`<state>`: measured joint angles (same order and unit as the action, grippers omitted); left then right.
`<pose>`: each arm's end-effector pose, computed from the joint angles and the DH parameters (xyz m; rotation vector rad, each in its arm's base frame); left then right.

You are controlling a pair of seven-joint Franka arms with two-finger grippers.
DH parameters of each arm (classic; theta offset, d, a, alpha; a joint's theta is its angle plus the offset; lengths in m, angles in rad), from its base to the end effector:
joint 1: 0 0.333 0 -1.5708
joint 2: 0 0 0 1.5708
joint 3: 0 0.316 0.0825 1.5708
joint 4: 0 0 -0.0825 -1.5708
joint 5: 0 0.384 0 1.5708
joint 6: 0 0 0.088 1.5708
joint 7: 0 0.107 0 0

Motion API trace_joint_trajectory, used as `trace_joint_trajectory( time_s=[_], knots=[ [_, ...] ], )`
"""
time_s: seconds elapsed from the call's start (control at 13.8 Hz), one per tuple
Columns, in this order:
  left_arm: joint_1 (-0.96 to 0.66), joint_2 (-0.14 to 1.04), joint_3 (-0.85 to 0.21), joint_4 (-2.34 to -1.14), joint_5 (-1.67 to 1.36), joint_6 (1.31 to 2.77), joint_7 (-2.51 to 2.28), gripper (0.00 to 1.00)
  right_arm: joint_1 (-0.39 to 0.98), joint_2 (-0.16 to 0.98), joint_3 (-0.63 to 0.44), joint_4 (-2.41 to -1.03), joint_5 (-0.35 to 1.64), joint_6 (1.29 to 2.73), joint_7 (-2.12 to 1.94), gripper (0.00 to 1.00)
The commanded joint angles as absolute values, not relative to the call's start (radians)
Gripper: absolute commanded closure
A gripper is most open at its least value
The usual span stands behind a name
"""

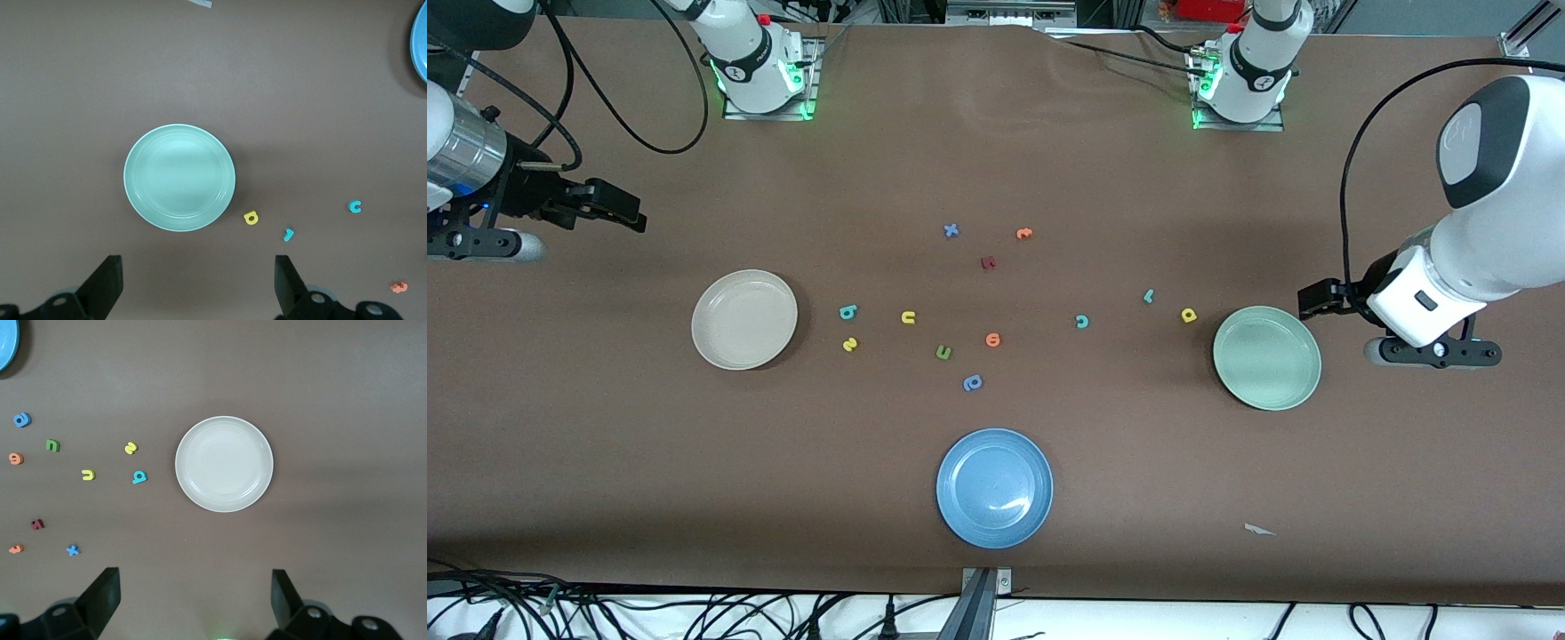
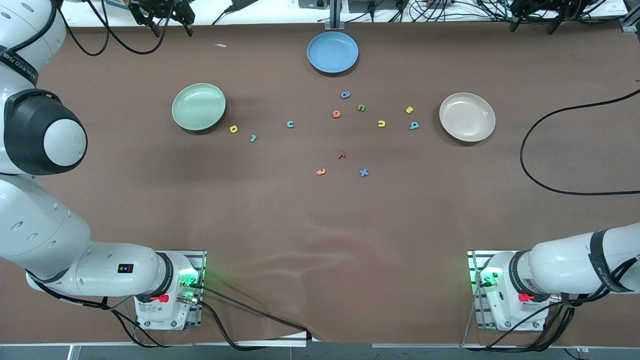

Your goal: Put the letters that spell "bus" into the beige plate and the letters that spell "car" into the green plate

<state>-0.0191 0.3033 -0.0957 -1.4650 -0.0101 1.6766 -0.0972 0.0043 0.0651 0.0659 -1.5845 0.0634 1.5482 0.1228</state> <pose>0.6400 -0.0671 0.5017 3.1092 -0.0203 -0.1461 0.5671 0.0457 0.5799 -3.0784 0.0836 0.1654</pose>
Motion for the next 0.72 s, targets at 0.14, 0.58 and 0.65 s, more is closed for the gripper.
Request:
trace_joint_trajectory(
  time_s=[0.14, 0.58, 0.65],
  knots=[
    [-0.012, 0.310, -0.098, -1.462, -0.046, 1.683, -0.091, 0.00, -0.002, 0.048, 0.072, -1.597, 0.077, 1.545, 0.130, 0.00],
    [-0.015, 0.318, -0.098, -1.462, -0.046, 1.681, -0.091, 0.00, -0.002, 0.048, 0.072, -1.597, 0.077, 1.543, 0.130, 0.00],
    [-0.015, 0.318, -0.098, -1.462, -0.046, 1.683, -0.091, 0.00, -0.002, 0.048, 0.072, -1.597, 0.077, 1.543, 0.130, 0.00]
  ],
)
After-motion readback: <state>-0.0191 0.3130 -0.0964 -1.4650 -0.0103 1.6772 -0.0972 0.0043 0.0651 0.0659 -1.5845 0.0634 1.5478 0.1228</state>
